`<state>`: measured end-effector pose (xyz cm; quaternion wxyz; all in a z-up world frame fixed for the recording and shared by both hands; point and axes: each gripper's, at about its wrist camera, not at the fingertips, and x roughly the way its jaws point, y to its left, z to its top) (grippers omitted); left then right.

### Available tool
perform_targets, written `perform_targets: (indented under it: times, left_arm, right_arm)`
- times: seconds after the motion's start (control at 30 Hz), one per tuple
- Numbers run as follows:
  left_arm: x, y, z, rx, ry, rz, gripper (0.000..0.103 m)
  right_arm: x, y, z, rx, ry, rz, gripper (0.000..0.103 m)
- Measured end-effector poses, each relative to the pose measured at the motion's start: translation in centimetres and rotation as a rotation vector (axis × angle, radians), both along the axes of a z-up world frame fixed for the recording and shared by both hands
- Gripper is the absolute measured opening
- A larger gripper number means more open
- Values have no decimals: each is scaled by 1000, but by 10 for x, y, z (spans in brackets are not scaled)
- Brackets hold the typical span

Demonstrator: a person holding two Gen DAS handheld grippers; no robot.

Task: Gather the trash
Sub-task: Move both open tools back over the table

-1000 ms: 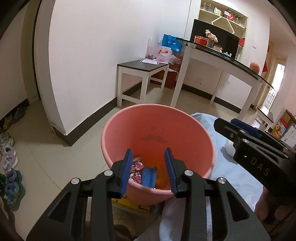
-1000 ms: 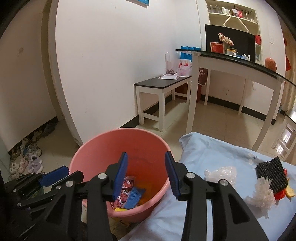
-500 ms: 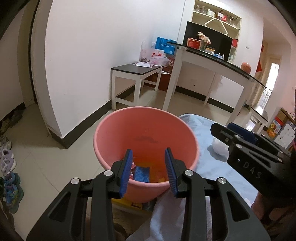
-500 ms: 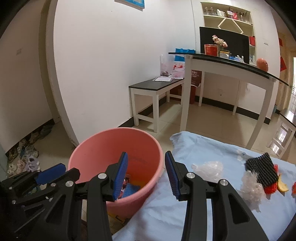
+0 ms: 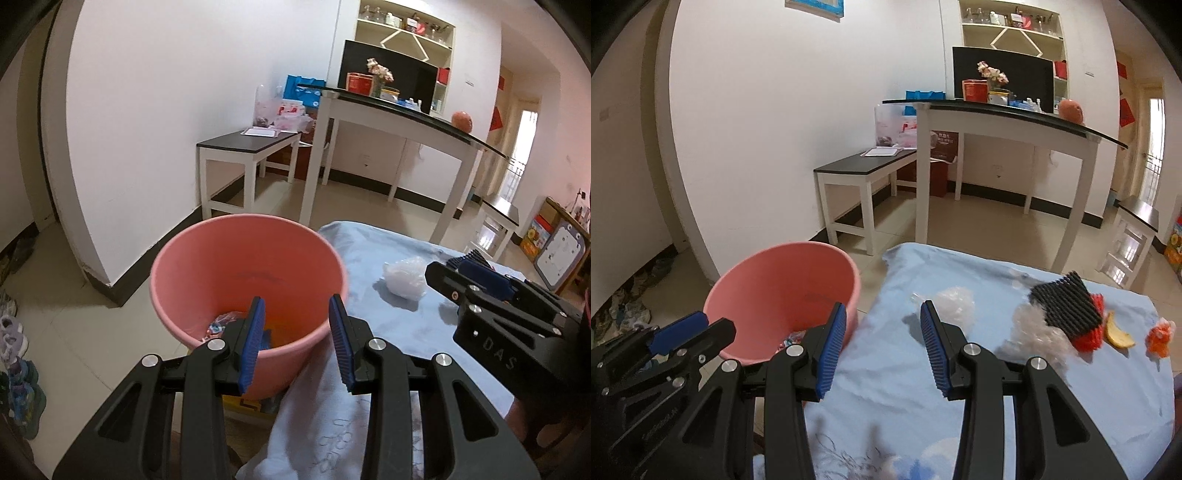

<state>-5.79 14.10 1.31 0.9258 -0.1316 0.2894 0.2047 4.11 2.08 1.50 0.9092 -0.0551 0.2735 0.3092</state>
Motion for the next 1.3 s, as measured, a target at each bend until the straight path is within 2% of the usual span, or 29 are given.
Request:
perform_targets:
  times: [0.43,0.6,0.8,1.03,1.3]
  left_arm:
    - [27,-35,-5,18,35,-82,36]
    - [41,-44,-8,12,42,-123,36]
    - [63,-65,-12,-7,46,-214,36]
    - [99,-92,-16,-44,63,-326,36]
    - [136,-121,-18,-33,71,-406,36]
  right_arm:
    - [13,-60,-18,-4,69,-104,42]
    - [44,-109,-32,22,148,-206,42]
    - [73,-153,-45,28,193,-294,42]
    - [89,-184,-54,67,236,-292,42]
    - [92,-206,-61,146,267,-225,42]
